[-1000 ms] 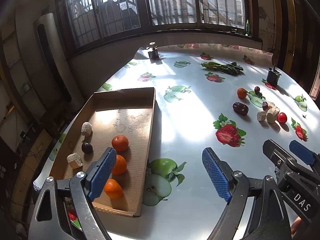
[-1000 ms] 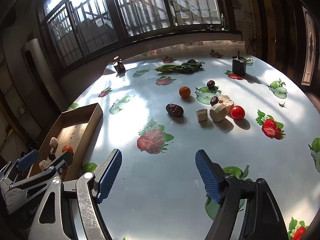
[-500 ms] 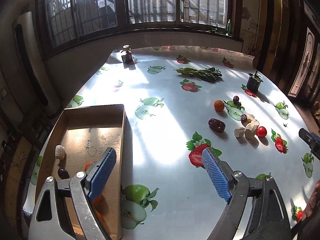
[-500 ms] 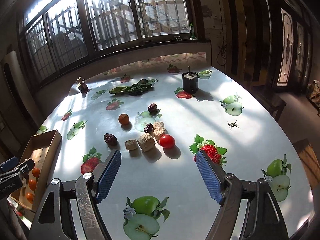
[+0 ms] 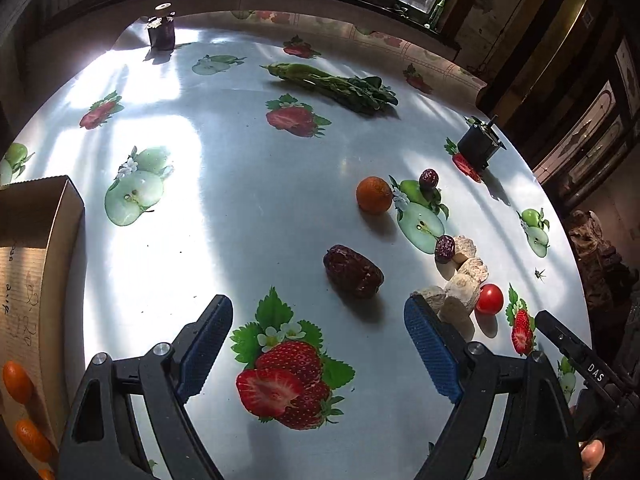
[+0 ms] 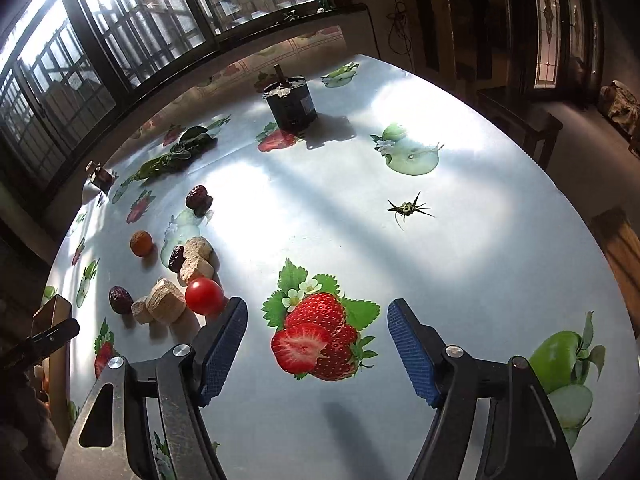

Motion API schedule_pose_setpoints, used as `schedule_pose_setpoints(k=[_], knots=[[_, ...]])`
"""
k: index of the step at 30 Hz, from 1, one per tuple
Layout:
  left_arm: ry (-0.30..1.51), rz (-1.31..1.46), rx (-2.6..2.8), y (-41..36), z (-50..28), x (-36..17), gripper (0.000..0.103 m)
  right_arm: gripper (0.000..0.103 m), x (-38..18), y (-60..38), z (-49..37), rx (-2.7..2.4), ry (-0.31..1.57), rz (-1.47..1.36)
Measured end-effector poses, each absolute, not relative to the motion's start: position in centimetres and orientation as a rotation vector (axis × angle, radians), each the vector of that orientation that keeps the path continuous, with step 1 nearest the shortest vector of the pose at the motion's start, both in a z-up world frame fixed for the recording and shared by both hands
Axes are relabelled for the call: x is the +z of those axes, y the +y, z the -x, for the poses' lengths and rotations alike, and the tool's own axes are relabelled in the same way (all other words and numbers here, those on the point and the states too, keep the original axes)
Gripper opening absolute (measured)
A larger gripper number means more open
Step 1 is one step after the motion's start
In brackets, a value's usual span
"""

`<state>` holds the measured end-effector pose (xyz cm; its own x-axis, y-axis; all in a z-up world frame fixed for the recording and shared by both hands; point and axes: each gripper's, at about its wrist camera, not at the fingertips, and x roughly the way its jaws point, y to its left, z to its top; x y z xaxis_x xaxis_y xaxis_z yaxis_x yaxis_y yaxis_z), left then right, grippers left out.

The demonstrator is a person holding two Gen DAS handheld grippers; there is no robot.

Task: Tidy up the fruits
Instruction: 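Grasp a dark red date with the left tool while the right tool grasps a red cherry tomato, then carry date and tomato into the cardboard box and open both tools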

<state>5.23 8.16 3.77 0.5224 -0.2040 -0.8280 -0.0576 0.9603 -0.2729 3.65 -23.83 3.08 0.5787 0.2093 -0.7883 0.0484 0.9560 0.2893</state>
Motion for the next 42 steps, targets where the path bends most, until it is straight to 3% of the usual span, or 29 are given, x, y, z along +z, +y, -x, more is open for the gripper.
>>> schedule_pose_setpoints(k=[3, 6, 7, 10, 16, 18, 21, 23, 34, 42], knots=[[1.041, 0.319, -0.111, 7.6, -6.9, 2.8, 0.081, 0.077, 2.7, -20.9, -4.5, 0.173, 0.959, -0.198], [1.07, 0.305, -0.132, 6.6, -7.7, 1.8, 0.066, 0.073, 2.0, -18.3, -5.1, 0.21, 0.95, -0.065], [1.083, 0.293, -0.131, 6.3, -7.8, 1.5, 0.058, 0.068, 1.7, -17.6, -5.3, 0.213, 0.951, -0.03], [1.064, 0.233, -0.121, 5.3, -7.7, 1.5, 0.058, 0.058, 1.0, -16.7, -6.1, 0.237, 0.96, -0.011], [1.013, 0.145, -0.098, 4.1, -7.5, 1.3, 0.059, 0.058, 0.6, -15.4, -7.0, 0.262, 0.936, 0.006], [1.003, 0.12, -0.093, 3.8, -7.2, 1.3, 0.037, 0.058, 0.6, -15.2, -7.2, 0.276, 0.927, -0.004], [1.003, 0.13, -0.096, 4.1, -6.6, 1.5, 0.036, 0.051, 0.5, -14.9, -7.5, 0.289, 0.915, -0.017], [0.996, 0.138, -0.097, 4.4, -5.9, 1.8, 0.036, 0.032, 0.5, -15.2, -7.5, 0.298, 0.916, -0.047], [0.892, 0.174, -0.096, 8.5, 0.3, 6.6, 0.036, 0.031, 3.3, -16.5, -3.9, 0.335, 0.884, -0.155], [0.853, 0.156, 0.029, 17.9, 4.6, 10.5, 0.036, 0.032, 8.4, -9.8, -0.9, 0.492, 0.85, -0.126]])
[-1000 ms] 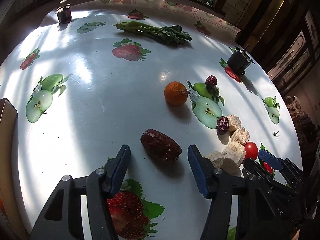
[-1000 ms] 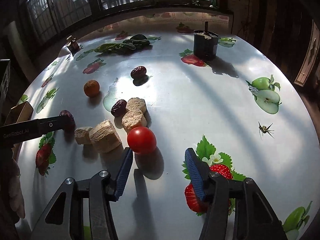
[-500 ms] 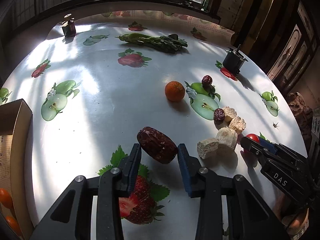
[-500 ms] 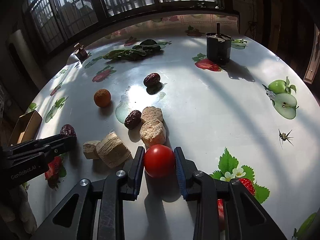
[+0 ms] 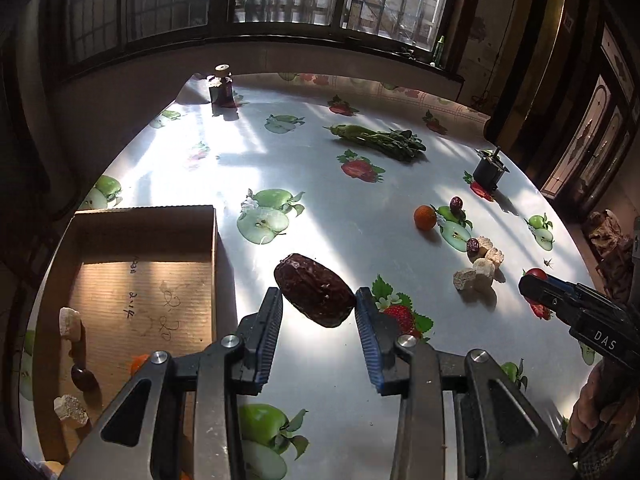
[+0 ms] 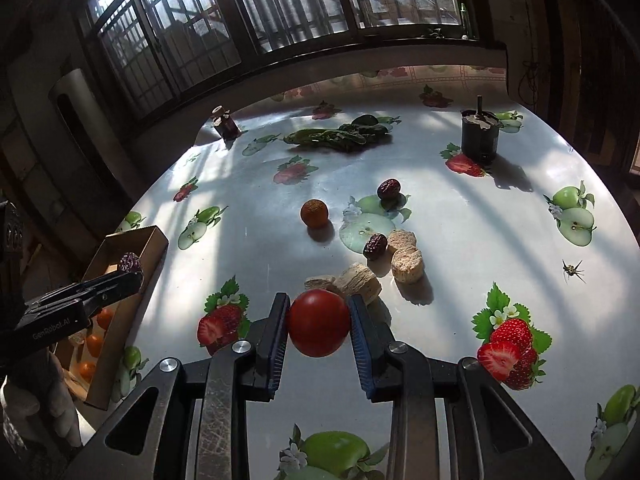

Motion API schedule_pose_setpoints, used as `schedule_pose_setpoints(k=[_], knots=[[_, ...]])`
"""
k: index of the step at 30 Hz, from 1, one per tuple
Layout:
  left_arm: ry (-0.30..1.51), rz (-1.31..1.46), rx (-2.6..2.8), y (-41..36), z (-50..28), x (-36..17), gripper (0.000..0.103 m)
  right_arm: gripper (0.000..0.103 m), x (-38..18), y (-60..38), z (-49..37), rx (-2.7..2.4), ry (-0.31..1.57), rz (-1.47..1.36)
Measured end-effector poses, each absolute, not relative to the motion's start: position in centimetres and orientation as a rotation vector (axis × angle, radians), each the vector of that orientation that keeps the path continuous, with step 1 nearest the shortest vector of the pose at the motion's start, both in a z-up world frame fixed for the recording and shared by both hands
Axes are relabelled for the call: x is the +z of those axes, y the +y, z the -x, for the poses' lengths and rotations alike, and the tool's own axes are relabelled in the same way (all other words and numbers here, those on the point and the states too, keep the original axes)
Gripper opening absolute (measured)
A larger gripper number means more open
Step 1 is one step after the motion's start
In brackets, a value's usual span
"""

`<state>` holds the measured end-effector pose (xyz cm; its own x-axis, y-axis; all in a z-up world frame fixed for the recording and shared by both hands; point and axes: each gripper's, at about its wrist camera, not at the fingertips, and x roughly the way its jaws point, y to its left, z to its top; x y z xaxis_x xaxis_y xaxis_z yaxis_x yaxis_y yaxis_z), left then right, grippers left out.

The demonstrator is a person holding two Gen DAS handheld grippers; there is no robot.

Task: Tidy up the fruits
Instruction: 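Carry date and tomato into the cardboard box and open both tools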

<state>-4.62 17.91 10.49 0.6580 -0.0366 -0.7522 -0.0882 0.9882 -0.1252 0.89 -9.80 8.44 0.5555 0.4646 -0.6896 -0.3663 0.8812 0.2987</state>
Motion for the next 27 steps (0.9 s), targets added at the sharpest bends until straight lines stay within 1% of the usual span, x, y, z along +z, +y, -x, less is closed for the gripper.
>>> schedule_pose_setpoints(k=[5, 12, 15, 19, 27], knots=[[0.889, 0.155, 0.191, 26.9, 5.7, 10.4, 0.036, 0.032, 10.4, -1.4, 0.9, 0.655, 0.851, -0.079], [0.98, 0.263, 0.3, 36.0, 4.8, 6.6, 0.036, 0.032, 9.1, 12.3, 2.2, 0.836, 0.92, 0.02], [1.011, 0.305, 0.311, 37.7, 4.1, 5.4, 0.036, 0.032, 7.7, 17.3, 1.9, 0.852, 0.946, 0.092], [1.043, 0.322, 0.302, 38.3, 3.5, 4.0, 0.036, 0.032, 5.8, 21.6, 0.6, 0.847, 1.002, 0.15], [1.03, 0.305, 0.333, 38.4, 3.6, 3.4, 0.037, 0.033, 3.0, 24.2, -0.3, 0.825, 1.062, 0.213]])
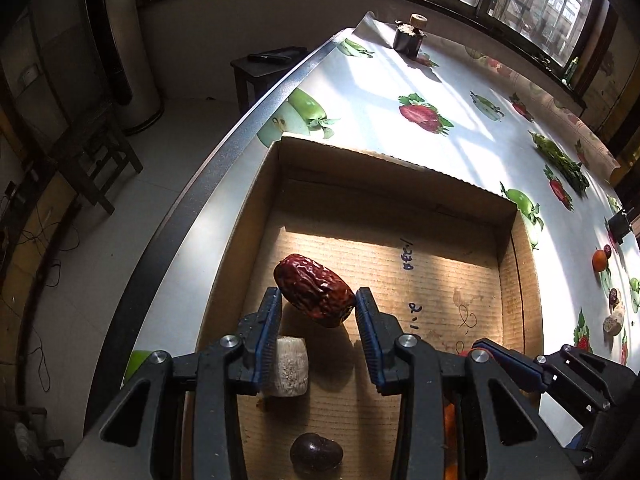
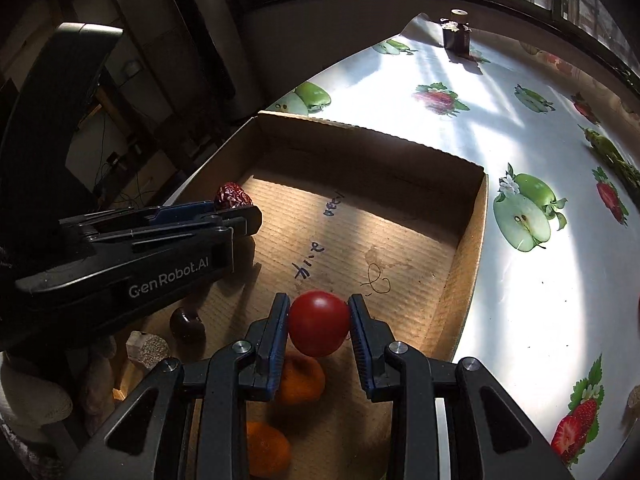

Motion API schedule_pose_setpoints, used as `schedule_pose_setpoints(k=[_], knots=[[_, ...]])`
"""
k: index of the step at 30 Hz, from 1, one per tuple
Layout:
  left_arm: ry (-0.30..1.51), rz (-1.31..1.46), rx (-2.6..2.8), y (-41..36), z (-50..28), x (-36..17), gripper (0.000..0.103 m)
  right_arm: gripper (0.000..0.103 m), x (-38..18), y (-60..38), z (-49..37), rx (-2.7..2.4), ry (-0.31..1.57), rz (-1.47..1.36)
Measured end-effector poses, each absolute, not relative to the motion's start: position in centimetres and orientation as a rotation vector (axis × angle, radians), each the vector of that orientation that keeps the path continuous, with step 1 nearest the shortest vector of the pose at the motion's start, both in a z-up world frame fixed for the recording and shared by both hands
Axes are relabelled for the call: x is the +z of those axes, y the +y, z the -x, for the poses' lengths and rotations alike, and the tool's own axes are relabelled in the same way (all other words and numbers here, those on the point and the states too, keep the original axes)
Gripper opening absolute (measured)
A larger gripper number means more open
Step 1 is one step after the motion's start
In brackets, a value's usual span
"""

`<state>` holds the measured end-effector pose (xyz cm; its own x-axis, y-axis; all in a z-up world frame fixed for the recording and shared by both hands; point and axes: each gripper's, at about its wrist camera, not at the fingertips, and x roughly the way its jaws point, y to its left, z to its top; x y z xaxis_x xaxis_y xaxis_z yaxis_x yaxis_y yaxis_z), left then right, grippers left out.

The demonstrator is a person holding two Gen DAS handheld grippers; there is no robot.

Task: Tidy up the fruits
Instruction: 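Carry date and tomato into the cardboard box and open both tools, then move both open tools back over the table toward the remaining items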

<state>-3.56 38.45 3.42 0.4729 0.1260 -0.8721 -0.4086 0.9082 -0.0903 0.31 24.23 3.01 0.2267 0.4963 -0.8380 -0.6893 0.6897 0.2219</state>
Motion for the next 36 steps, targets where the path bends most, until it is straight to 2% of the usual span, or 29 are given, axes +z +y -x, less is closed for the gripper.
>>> schedule_pose_setpoints(k=[6, 8, 10, 12, 14, 15, 17, 20, 23, 27, 36], knots=[[0.986, 0.336, 0.334, 38.6, 4.7, 4.6, 0.043, 0.034, 2.4, 24.1, 0.0, 0.828, 1.067, 0.21], [0.954, 0.329, 0.355, 38.3, 5.8, 5.8, 0.047, 0.046, 3.2, 23.7, 0.4, 0.829, 1.034, 0.193], [0.917, 0.328, 0.366, 37.7, 7.0, 7.2, 0.051, 0.053, 4.4, 22.9, 0.7, 0.826, 0.996, 0.167], [0.867, 0.314, 0.384, 36.6, 8.4, 8.9, 0.055, 0.054, 5.6, 21.7, 1.3, 0.827, 0.96, 0.138], [0.81, 0.293, 0.397, 34.9, 10.0, 10.5, 0.068, 0.054, 6.8, 19.8, 2.0, 0.807, 0.93, 0.11], [0.785, 0.283, 0.402, 34.0, 10.8, 11.2, 0.071, 0.055, 7.3, 18.6, 2.4, 0.785, 0.917, 0.091], [0.725, 0.254, 0.433, 31.6, 12.5, 12.5, 0.08, 0.063, 8.1, 15.7, 3.2, 0.744, 0.894, 0.028], [0.641, 0.206, 0.516, 28.1, 15.0, 13.7, 0.097, 0.066, 8.7, 11.2, 4.8, 0.654, 0.855, -0.026], [0.591, 0.192, 0.515, 25.0, 16.8, 13.8, 0.098, 0.068, 8.6, 6.4, 6.3, 0.534, 0.808, -0.068], [0.612, 0.115, 0.474, 21.0, 16.5, 13.4, 0.098, 0.071, 7.8, 0.9, 7.8, 0.388, 0.767, -0.126], [0.66, 0.046, 0.418, 16.3, 16.0, 13.2, 0.098, 0.071, 7.0, -4.2, 8.3, 0.351, 0.78, -0.242]])
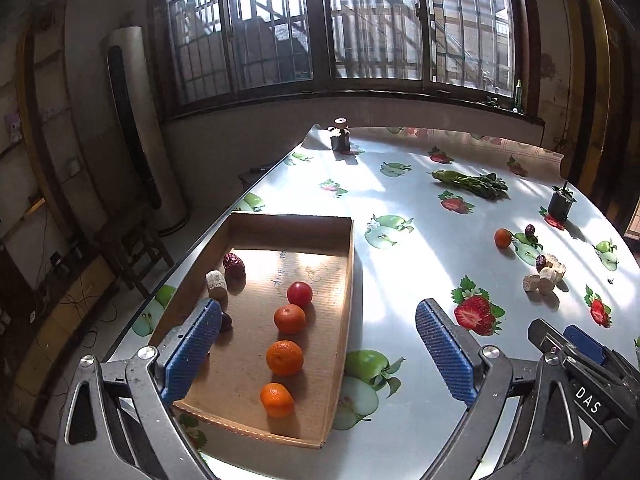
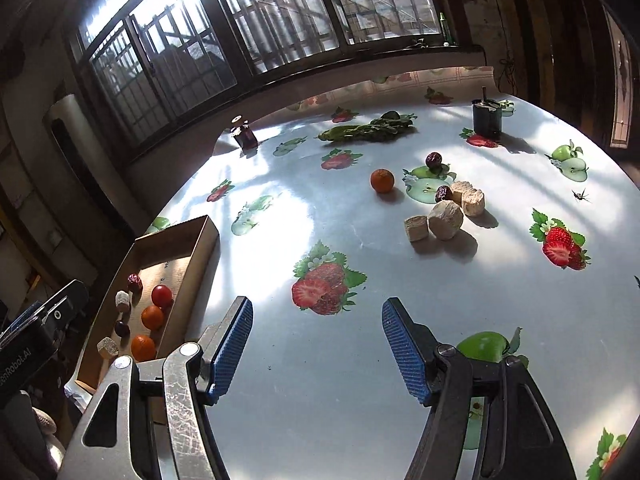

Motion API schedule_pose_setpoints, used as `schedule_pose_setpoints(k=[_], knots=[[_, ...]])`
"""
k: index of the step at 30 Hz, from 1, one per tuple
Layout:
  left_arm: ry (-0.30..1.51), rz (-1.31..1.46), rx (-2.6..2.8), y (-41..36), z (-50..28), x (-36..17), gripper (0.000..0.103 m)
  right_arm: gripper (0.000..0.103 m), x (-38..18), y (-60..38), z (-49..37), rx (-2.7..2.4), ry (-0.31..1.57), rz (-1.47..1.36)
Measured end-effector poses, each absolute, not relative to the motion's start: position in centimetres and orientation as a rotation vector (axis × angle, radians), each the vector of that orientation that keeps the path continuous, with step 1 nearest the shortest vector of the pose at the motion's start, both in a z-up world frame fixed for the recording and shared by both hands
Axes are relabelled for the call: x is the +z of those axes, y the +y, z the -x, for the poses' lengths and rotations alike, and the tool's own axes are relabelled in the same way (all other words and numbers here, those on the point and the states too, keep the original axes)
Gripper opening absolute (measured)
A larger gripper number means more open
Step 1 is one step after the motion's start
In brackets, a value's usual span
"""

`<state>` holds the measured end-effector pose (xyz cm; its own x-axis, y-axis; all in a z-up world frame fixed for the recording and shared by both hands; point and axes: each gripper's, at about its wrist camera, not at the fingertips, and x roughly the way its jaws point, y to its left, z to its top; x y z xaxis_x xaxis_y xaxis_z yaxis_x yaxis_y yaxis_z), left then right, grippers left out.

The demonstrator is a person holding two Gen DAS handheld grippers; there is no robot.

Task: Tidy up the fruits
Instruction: 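Move both open tools back over the table toward the remaining items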

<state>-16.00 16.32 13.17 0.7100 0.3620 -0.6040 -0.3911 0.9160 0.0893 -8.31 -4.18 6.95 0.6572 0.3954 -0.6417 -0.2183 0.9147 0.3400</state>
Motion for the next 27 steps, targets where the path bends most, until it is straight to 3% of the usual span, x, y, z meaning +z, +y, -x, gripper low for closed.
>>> schedule_pose_setpoints(k=[27], knots=[[0.767, 0.056, 0.303, 14.4, 13.9, 10.6, 0.098, 0.071, 4.8, -8.8, 7.0, 0.263, 0.845, -0.321]])
